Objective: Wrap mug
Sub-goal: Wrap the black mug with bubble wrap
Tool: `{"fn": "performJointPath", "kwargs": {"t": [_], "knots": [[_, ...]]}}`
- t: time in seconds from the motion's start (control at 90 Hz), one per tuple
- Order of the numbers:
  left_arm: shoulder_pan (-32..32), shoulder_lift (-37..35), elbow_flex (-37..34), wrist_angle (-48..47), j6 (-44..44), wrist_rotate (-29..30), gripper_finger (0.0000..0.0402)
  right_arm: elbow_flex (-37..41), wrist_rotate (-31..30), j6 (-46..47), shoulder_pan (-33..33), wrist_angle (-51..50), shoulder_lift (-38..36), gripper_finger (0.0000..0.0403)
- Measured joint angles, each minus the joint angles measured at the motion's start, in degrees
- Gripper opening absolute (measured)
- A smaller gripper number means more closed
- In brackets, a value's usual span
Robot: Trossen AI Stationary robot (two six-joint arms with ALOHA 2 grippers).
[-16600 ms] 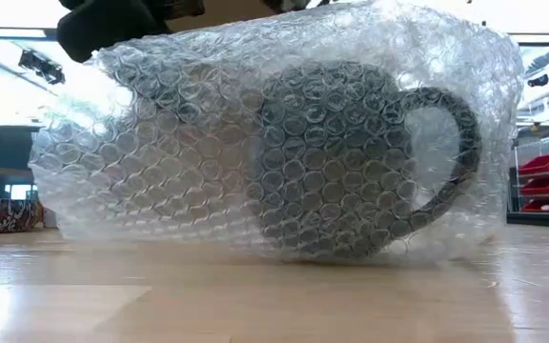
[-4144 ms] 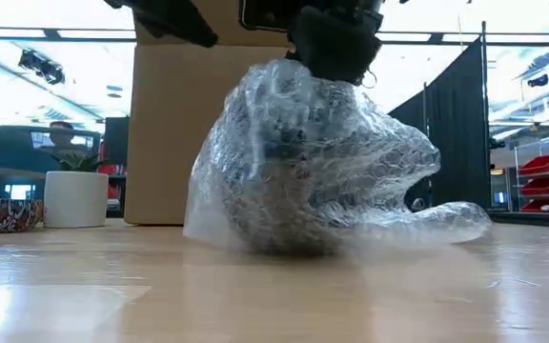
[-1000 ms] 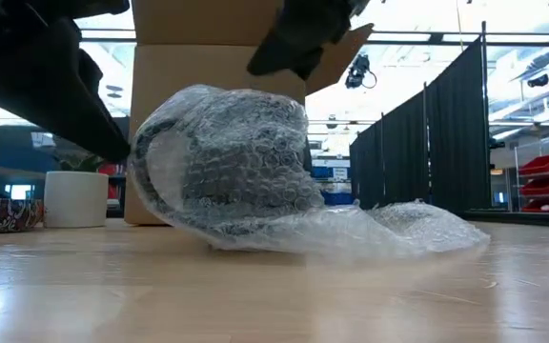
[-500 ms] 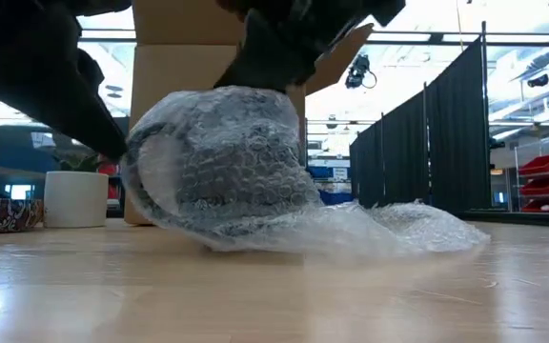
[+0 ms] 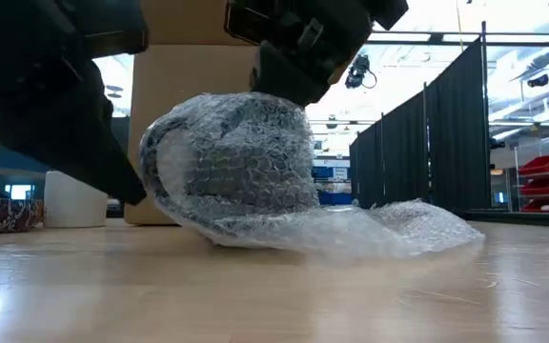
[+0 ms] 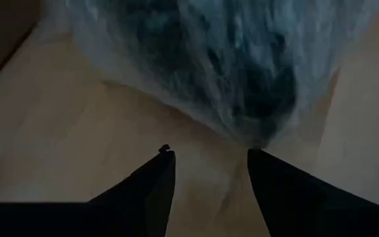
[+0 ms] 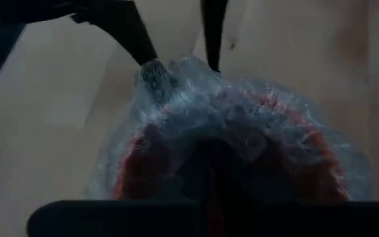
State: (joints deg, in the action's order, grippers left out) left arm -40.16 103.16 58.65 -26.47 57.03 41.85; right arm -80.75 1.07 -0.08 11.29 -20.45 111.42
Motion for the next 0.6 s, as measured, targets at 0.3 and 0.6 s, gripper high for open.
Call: {"fn": "performJointPath", "kwargs": {"t": [0.3, 0.6], "knots": [[0.0, 0.0, 0.0, -0.9, -1.5, 0.5, 0.0173, -1.4, -5.5, -0.3, -0.3, -2.4, -12.1, 0.0000], [0.0, 0.3, 0.0, 1.5, -1.1, 0.3, 0.0173, 0.6, -18.9, 9.3, -2.3, -29.8, -23.7, 0.0002]]}}
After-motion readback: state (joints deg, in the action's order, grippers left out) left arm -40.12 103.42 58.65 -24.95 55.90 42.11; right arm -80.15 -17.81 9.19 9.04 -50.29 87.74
